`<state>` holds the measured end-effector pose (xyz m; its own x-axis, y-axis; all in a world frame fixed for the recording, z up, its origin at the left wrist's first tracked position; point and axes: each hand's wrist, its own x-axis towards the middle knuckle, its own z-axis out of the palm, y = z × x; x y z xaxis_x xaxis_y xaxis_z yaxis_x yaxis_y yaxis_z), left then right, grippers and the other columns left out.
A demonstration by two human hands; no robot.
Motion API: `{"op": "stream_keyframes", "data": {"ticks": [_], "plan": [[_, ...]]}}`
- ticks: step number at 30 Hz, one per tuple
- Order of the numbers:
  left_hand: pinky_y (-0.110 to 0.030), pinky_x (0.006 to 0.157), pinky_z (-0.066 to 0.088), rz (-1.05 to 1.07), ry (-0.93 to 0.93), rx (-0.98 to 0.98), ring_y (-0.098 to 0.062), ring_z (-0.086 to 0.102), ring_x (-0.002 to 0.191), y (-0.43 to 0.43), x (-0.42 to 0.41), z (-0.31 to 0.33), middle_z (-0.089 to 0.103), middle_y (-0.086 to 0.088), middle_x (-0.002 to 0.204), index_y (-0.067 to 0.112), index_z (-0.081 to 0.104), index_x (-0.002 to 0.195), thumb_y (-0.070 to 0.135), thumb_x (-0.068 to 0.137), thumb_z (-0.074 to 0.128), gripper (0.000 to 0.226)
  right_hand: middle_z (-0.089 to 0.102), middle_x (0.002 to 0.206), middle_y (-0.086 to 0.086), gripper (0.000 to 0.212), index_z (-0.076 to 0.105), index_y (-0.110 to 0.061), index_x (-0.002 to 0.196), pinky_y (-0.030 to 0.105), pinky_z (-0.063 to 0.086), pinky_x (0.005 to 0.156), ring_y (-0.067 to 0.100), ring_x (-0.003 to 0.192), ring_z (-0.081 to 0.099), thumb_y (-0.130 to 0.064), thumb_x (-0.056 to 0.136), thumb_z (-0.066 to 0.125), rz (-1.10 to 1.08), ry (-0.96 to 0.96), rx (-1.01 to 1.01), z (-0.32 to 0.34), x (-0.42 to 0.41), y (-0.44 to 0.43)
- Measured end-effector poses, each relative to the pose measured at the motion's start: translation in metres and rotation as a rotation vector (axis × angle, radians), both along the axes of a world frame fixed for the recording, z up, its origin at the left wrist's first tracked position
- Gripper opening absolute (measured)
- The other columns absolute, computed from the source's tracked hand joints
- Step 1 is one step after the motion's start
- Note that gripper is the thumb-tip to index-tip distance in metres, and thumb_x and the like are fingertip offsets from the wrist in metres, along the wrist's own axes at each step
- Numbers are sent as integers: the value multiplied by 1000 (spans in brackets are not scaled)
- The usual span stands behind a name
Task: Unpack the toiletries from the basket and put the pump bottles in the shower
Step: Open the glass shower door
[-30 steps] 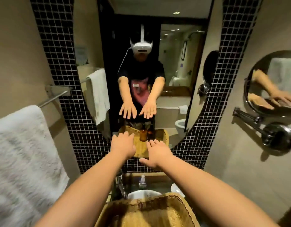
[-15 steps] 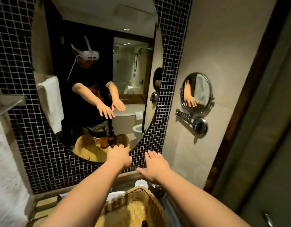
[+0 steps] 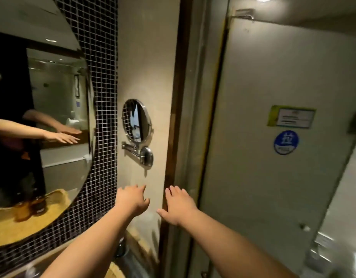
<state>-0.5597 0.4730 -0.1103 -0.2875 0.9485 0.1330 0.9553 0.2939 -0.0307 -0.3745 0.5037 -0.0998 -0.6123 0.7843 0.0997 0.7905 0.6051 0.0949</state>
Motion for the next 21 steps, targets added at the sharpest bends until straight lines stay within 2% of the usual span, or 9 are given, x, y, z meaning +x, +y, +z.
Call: {"op": "stream_keyframes", "data": {"ticks": [2, 4, 8, 12, 21], "plan": [[-44, 95, 45, -70, -24, 11, -27, 57, 118, 17, 41, -2, 57, -2, 133, 33, 38, 146, 64, 89, 37, 65, 8, 166, 14, 89, 8, -9, 159, 45, 8, 123, 30, 152, 6, -67, 96, 34, -61, -39, -10, 1, 39, 12], [-40, 92, 48, -148, -60, 12, -26, 59, 115, 31, 77, -8, 58, -1, 130, 33, 39, 146, 65, 89, 41, 66, 8, 166, 14, 88, 7, -9, 159, 46, 8, 123, 31, 152, 6, -66, 97, 33, -111, -35, -16, -1, 76, 23], [-42, 99, 42, -242, -21, -56, -28, 54, 121, 52, 135, -27, 55, -3, 134, 31, 36, 147, 57, 87, 52, 68, 7, 166, 14, 86, 8, -8, 159, 49, 9, 122, 31, 152, 7, -62, 98, 36, -217, -11, -75, -13, 136, 36], [-45, 99, 42, -269, -7, -36, -27, 56, 119, 68, 175, -45, 58, -2, 131, 34, 43, 143, 55, 87, 49, 60, 10, 165, 15, 84, 9, -8, 158, 48, 14, 122, 31, 152, 11, -60, 99, 36, -269, 6, -94, -35, 181, 46], [-46, 103, 41, -207, -23, -90, -29, 52, 124, 90, 209, -82, 51, -7, 139, 37, 32, 149, 46, 92, 52, 61, 20, 163, 16, 79, 15, -10, 158, 46, 22, 119, 31, 148, 22, -57, 99, 39, -248, 8, -159, -77, 209, 69]]}}
